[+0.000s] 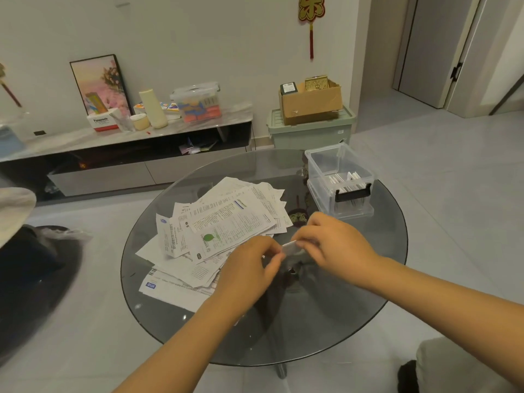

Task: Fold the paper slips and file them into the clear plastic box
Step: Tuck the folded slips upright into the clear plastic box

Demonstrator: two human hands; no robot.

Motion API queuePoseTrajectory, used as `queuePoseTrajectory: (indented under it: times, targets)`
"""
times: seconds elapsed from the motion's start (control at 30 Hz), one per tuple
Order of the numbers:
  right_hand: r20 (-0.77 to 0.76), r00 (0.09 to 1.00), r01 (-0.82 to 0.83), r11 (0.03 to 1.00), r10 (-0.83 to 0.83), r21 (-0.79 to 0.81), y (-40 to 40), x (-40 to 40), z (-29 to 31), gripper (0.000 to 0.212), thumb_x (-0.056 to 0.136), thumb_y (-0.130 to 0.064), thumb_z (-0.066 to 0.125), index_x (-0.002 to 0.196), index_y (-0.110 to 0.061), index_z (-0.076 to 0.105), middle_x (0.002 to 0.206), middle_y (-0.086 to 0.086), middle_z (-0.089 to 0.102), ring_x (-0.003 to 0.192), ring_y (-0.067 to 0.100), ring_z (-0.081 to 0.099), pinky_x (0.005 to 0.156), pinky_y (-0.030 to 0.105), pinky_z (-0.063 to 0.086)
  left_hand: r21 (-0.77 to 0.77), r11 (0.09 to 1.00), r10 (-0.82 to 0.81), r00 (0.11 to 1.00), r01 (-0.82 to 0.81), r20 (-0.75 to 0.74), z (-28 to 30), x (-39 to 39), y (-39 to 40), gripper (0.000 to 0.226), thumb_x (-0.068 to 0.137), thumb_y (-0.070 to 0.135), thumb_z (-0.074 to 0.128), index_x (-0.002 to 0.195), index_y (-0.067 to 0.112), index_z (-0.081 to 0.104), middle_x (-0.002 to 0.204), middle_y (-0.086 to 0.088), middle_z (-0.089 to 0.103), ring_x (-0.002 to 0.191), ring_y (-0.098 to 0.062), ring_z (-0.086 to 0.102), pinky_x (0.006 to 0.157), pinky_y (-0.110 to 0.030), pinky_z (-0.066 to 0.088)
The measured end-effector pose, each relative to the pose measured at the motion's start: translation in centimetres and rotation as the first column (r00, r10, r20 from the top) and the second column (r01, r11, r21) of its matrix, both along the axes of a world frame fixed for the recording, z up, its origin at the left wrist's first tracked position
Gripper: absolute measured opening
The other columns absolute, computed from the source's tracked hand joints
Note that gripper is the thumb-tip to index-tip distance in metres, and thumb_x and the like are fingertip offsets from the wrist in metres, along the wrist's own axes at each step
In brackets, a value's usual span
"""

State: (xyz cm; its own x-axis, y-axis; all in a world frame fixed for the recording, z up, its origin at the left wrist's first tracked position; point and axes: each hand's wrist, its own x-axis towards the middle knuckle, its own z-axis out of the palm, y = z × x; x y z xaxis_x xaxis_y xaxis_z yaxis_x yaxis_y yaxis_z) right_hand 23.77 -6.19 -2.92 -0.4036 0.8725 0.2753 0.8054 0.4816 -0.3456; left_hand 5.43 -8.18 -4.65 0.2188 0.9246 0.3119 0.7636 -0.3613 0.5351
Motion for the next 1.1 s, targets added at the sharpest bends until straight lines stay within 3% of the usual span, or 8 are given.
queuePoseTrajectory:
  times: [0.13,0.23,0.3,0.4,0.6,0.77,0.93,1.1]
  targets:
    - [-0.381,0.917,0.042,0.978,-0.119,-0.206,0.3,0.2,1.9,0.020,0.093,-0.026,0.053,0.103,-0.027,0.070,0.083,-0.018,0.063,0.076,0.001,0.059,0.076,0.019,0.047,0.120,0.990,0.064,0.997,-0.070,0.051,1.2,1.2,0.4,0.008,0.085,0.022,0.064,0.079,0.026,0.062,0.082,0.012,0.062,0.076,-0.004,0.057,0.071,-0.029,0.050]
    - [-0.586,0.787,0.016,0.957,-0.191,-0.290,0.4,0.1,3.5,0.013,0.087,-0.023,0.061,0.087,-0.019,0.073,0.074,-0.002,0.071,0.073,0.014,0.065,0.074,0.029,0.053,0.356,0.934,0.042,0.999,-0.033,-0.017,2.3,2.3,1.1,0.013,0.081,0.027,0.056,0.076,0.018,0.064,0.075,0.007,0.064,0.068,-0.015,0.060,0.061,-0.036,0.051]
    - [-0.635,0.741,0.054,0.962,-0.217,-0.266,0.8,0.2,4.3,0.009,0.083,-0.016,0.064,0.084,-0.019,0.073,0.077,0.001,0.070,0.074,0.016,0.063,0.072,0.021,0.050,0.450,0.893,0.033,0.999,-0.017,-0.029,2.7,3.1,1.9,0.018,0.081,0.029,0.053,0.077,0.017,0.066,0.075,0.006,0.065,0.067,-0.015,0.059,0.060,-0.034,0.048]
    - [-0.610,0.753,0.155,0.967,-0.248,-0.203,2.1,1.2,5.4,0.018,0.083,-0.006,0.061,0.087,-0.022,0.069,0.071,-0.001,0.060,0.062,0.008,0.051,0.059,0.010,0.042,0.467,0.884,0.005,1.000,-0.012,0.016,3.7,4.4,3.2,0.018,0.082,0.031,0.055,0.081,0.020,0.069,0.079,0.010,0.064,0.070,-0.010,0.058,0.064,-0.028,0.043]
    - [-0.502,0.791,0.339,0.933,-0.350,-0.117,4.8,3.9,6.5,0.027,0.087,-0.010,0.060,0.109,-0.022,0.050,0.074,-0.001,0.057,0.071,0.013,0.057,0.069,0.030,0.051,0.342,0.939,-0.061,0.995,0.032,0.075,4.9,7.1,6.2,0.026,0.086,0.036,0.046,0.087,0.021,0.067,0.084,0.011,0.062,0.074,-0.005,0.054,0.072,-0.030,0.048]
    - [-0.474,0.756,0.486,0.872,-0.451,-0.054,6.7,6.7,6.9,0.019,0.088,-0.010,0.059,0.105,-0.017,0.056,0.080,-0.002,0.060,0.076,0.019,0.060,0.068,0.036,0.053,0.254,0.948,-0.162,0.979,0.189,-0.126,5.6,8.9,8.4,0.043,0.085,0.037,0.034,0.105,0.021,0.069,0.103,0.010,0.065,0.104,-0.008,0.053,0.098,-0.026,0.027]
    - [-0.381,0.765,0.562,0.827,-0.519,0.001,8.4,7.9,6.6,0.028,0.089,-0.014,0.058,0.116,-0.017,0.064,0.100,0.005,0.066,0.088,0.021,0.060,0.078,0.033,0.050,0.160,0.918,-0.310,0.909,0.363,-0.280,5.5,10.5,10.8,0.055,0.079,0.037,0.027,0.114,0.018,0.065,0.115,0.007,0.062,0.113,-0.009,0.047,0.108,-0.030,0.009]
    - [-0.292,0.787,0.574,0.819,-0.544,0.020,9.4,8.0,6.4,0.028,0.091,-0.010,0.054,0.116,-0.013,0.064,0.108,0.008,0.064,0.096,0.024,0.060,0.081,0.032,0.047,0.047,0.891,-0.404,0.836,0.452,-0.372,5.8,11.9,12.9,0.072,0.075,0.045,0.013,0.125,0.022,0.058,0.125,0.007,0.058,0.116,-0.008,0.044,0.106,-0.032,0.012]
